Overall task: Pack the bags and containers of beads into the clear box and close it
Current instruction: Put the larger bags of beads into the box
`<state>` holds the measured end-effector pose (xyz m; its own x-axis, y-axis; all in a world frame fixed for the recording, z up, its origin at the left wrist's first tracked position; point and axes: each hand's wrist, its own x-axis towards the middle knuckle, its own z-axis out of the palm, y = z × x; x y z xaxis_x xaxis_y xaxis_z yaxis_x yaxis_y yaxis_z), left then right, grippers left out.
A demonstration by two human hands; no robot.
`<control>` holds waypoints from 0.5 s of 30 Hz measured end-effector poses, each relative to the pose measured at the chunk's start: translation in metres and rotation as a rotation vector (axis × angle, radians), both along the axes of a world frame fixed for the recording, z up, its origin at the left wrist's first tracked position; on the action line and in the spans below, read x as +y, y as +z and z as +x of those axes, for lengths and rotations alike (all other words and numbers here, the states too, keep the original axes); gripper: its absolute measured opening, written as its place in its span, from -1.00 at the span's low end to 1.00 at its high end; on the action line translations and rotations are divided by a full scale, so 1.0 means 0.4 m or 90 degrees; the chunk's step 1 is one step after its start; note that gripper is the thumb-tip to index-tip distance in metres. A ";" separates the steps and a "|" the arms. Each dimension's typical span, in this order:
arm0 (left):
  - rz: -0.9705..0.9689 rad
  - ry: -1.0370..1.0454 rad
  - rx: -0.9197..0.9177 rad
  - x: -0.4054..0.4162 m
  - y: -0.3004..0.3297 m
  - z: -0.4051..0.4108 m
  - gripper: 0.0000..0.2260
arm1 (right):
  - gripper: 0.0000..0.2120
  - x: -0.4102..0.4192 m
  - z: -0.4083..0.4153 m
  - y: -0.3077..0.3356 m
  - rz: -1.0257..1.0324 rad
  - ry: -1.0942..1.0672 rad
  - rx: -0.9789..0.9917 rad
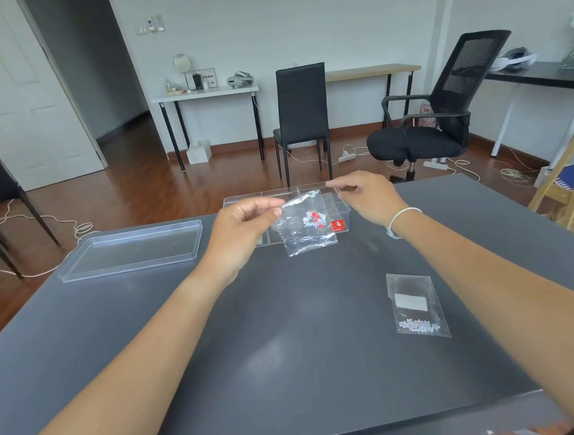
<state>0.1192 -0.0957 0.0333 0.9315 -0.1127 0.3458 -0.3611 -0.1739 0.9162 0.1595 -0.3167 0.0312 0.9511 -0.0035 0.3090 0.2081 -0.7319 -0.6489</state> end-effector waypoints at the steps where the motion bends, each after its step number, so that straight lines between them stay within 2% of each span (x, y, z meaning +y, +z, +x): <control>1: 0.004 0.008 -0.006 0.001 0.009 0.008 -0.85 | -0.70 -0.007 -0.007 -0.001 -0.006 0.000 -0.012; 4: 0.016 0.028 -0.018 -0.002 0.039 0.041 -0.88 | -0.75 -0.037 -0.049 0.004 0.004 0.010 -0.007; 8: 0.042 0.046 -0.018 -0.023 0.071 0.094 -0.89 | -0.90 -0.084 -0.139 0.002 -0.035 0.087 0.112; 11: 0.073 0.063 -0.014 -0.051 0.084 0.132 -0.86 | -0.81 -0.106 -0.199 -0.011 -0.078 0.123 0.208; 15: 0.101 0.091 -0.007 -0.086 0.091 0.180 -0.86 | -0.72 -0.126 -0.243 -0.036 -0.131 0.171 0.269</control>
<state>0.1912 -0.1300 0.0696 0.9382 -0.0332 0.3445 -0.3321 -0.3666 0.8691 0.0624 -0.3669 0.0169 0.9517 0.2772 -0.1319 0.1573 -0.8094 -0.5658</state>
